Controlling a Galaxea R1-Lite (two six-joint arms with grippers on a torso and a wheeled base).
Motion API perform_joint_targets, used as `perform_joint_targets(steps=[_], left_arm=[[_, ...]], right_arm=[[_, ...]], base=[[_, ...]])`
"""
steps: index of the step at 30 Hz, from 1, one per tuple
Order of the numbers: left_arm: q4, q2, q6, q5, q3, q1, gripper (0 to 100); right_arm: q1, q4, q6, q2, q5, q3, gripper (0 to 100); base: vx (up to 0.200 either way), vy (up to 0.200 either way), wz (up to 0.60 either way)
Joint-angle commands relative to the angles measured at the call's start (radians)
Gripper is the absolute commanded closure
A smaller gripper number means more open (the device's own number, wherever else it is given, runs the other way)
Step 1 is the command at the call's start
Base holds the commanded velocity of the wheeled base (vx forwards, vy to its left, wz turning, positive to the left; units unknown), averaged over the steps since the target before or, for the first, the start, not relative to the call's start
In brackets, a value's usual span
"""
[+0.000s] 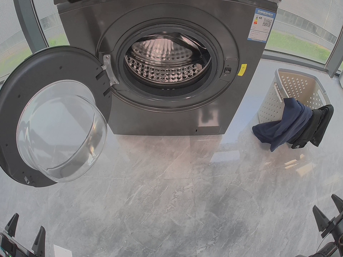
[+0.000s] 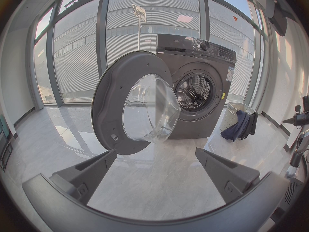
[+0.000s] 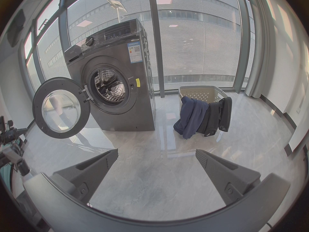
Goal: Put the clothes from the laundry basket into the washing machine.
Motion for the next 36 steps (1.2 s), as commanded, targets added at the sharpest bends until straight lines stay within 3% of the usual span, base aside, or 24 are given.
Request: perform_joint_targets(steps=[1, 4, 7, 8, 9, 14, 21, 36], left_arm=[[0.0, -0.01, 0.0, 0.001, 0.016, 0.001, 0], [-0.002, -0.01, 0.001, 0.001, 0.016, 0.001, 0], [-0.002, -0.01, 0.0, 0.001, 0.016, 0.003, 0], [-0.003, -0.012, -0.002, 0.003, 0.016, 0.003, 0], [-0.003, -0.012, 0.0, 0.003, 0.018, 0.004, 0], [0.0, -0.013, 0.032, 0.004, 0.018, 0.007, 0], [-0.002, -0.012, 0.026, 0.004, 0.018, 0.006, 0], [0.0, -0.012, 0.027, 0.004, 0.018, 0.006, 0]], right_arm=[[-0.041, 0.198, -0.036, -0.355, 0.09, 0.007, 0], [-0.038, 0.193, -0.041, -0.355, 0.082, 0.005, 0], [-0.037, 0.192, -0.044, -0.355, 0.047, 0.005, 0], [-0.037, 0.215, -0.056, -0.355, -0.085, 0.015, 0], [-0.037, 0.216, -0.044, -0.355, -0.09, 0.015, 0], [-0.037, 0.213, -0.056, -0.355, -0.057, 0.016, 0], [-0.037, 0.21, -0.064, -0.355, -0.054, 0.016, 0], [-0.037, 0.21, -0.062, -0.355, -0.054, 0.016, 0]], base=[[0.0, 0.0, 0.0], [0.0, 0.0, 0.0], [0.0, 0.0, 0.0], [0.0, 0.0, 0.0], [0.0, 0.0, 0.0], [0.0, 0.0, 0.0], [0.0, 0.0, 0.0], [0.0, -0.2, 0.0]])
